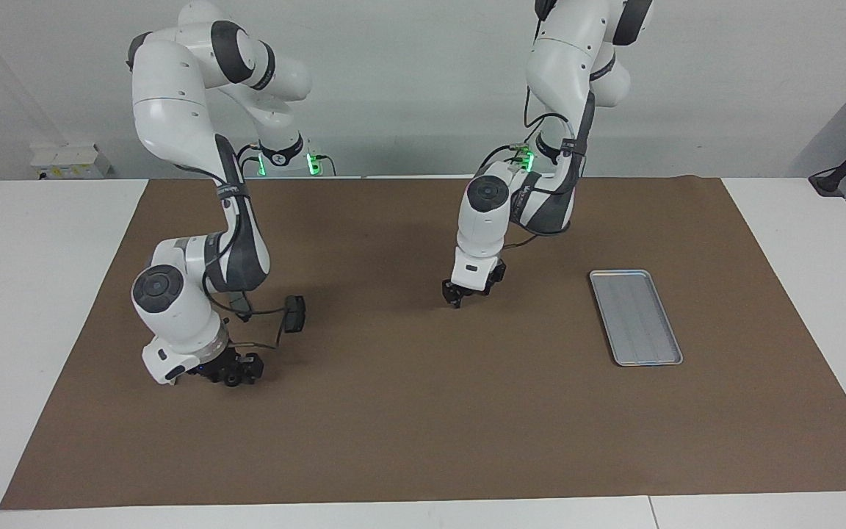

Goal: Pick bearing gear from pile to tray

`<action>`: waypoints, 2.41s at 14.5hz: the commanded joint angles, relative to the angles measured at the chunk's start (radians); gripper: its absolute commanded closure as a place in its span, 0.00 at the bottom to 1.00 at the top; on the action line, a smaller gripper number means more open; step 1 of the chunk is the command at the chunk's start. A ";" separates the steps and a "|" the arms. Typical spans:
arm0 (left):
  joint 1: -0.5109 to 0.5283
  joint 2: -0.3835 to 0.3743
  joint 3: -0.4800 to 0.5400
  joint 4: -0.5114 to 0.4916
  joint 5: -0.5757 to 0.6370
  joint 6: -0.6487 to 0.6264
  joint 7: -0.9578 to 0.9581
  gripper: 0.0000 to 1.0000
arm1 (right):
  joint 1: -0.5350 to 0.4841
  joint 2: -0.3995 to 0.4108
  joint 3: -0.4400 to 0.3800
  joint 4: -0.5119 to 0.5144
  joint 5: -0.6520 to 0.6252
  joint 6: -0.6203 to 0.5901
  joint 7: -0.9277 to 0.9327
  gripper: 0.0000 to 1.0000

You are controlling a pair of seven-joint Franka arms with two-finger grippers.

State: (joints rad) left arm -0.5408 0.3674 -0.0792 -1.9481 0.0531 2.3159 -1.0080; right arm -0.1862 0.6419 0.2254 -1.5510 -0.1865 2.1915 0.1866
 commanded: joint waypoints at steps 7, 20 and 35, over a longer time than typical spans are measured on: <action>-0.007 -0.050 0.004 -0.074 -0.009 0.023 -0.014 0.27 | -0.018 -0.001 0.011 -0.021 -0.025 0.004 0.020 0.86; -0.033 -0.051 0.004 -0.080 -0.021 0.036 -0.041 0.75 | 0.016 -0.221 0.022 0.029 -0.034 -0.375 -0.059 1.00; 0.465 -0.248 0.004 -0.080 -0.050 -0.259 0.796 0.88 | 0.062 -0.525 0.135 0.062 0.122 -0.728 0.104 1.00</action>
State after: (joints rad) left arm -0.1460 0.1360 -0.0619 -1.9936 0.0225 2.0441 -0.3448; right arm -0.1531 0.1254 0.3369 -1.4928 -0.0919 1.4887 0.1849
